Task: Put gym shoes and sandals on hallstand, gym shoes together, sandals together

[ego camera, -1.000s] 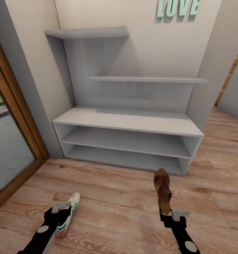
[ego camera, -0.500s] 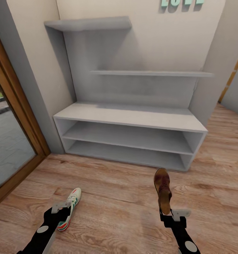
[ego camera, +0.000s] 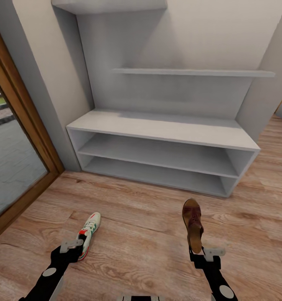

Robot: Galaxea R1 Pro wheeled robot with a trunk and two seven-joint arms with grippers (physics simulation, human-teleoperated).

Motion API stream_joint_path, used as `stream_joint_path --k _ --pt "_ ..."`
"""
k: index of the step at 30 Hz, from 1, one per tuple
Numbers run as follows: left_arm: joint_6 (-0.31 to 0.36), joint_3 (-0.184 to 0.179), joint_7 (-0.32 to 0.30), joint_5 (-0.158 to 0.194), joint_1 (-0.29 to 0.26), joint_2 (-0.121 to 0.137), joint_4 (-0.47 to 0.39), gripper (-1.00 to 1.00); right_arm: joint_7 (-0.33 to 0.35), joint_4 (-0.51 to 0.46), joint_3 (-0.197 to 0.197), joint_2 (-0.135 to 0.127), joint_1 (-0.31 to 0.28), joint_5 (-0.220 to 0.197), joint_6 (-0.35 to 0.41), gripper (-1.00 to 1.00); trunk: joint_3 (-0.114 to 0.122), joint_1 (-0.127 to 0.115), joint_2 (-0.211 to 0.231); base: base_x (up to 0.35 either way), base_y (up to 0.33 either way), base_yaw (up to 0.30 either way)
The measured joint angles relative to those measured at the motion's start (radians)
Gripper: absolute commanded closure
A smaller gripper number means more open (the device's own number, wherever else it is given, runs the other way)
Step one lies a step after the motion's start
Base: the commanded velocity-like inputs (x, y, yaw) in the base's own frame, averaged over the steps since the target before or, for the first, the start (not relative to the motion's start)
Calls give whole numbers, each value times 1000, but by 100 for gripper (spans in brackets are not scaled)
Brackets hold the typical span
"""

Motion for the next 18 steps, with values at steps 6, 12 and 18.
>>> stream_joint_path --k 6,12,18 --pt "-9 -1 0 -2 0 1 21 -100 49 -4 3 -5 0 1 -21 100 -24 3 -1 0 0 11" --pt "-12 -3 0 -3 0 2 31 -100 239 -68 0 -9 0 2 -28 100 -36 4 -2 0 0 2" --pt "-12 -7 -2 -4 1 2 32 -100 404 -279 -2 -10 0 -1 27 100 -36 4 -2 0 0 0"
